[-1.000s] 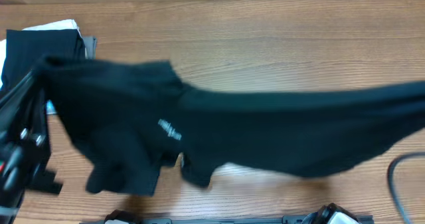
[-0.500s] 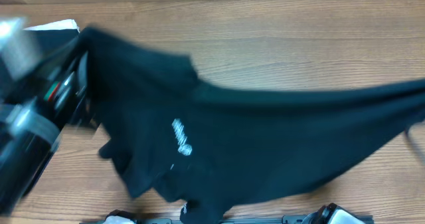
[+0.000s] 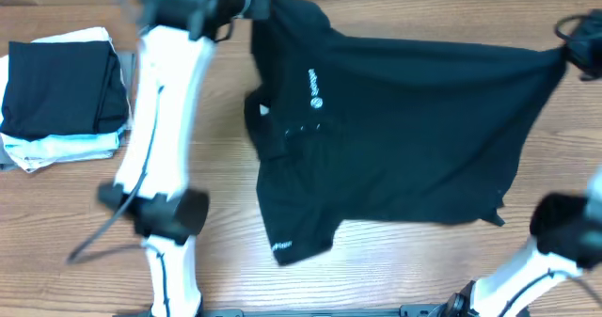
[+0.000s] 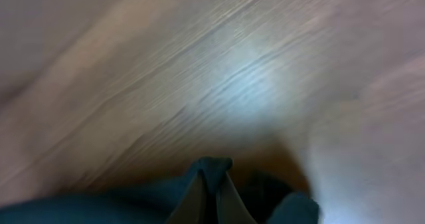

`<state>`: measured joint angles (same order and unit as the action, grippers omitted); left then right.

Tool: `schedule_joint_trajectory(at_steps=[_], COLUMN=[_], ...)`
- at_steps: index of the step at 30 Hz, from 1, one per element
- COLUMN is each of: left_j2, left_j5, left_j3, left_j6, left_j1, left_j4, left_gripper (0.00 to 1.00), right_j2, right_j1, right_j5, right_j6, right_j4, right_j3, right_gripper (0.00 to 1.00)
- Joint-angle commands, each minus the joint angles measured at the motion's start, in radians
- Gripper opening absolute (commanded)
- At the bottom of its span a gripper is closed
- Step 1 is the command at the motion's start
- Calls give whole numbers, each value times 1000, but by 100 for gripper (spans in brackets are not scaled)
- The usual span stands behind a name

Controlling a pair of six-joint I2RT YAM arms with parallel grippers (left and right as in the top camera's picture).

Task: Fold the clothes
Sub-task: 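Lift the shirt with both grippers and swing it up and back down, then lay the shirt flat, holding its top corners with both grippers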

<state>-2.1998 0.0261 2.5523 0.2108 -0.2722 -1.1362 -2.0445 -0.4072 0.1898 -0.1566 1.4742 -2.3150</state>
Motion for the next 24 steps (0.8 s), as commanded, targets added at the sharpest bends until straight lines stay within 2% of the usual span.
schedule_joint_trajectory(at_steps=[1, 5, 10, 16, 21, 24], left_j2=[-119, -270, -402, -501, -529, -528], left_j5=[0, 2, 48, 56, 45, 42], left_j3=[2, 2, 2, 2, 2, 2], left_j6=[-2, -9, -9, -9, -22, -24], left_j1=[7, 2, -2, -3, -2, 1], left_j4=[83, 244, 414, 555, 624, 648], left_gripper=[4, 4, 4, 4, 4, 4], right_j2=[-133, -323, -472, -521, -521, -521], right_j1=[32, 59, 76, 90, 98, 98], right_j5=[-16, -20, -24, -25, -25, -47], right_j6=[27, 36, 53, 52, 51, 48], right_j4=[-69, -231, -419, -588, -735, -796], right_j3=[19, 19, 19, 19, 19, 19], right_gripper=[4, 4, 5, 6, 15, 15])
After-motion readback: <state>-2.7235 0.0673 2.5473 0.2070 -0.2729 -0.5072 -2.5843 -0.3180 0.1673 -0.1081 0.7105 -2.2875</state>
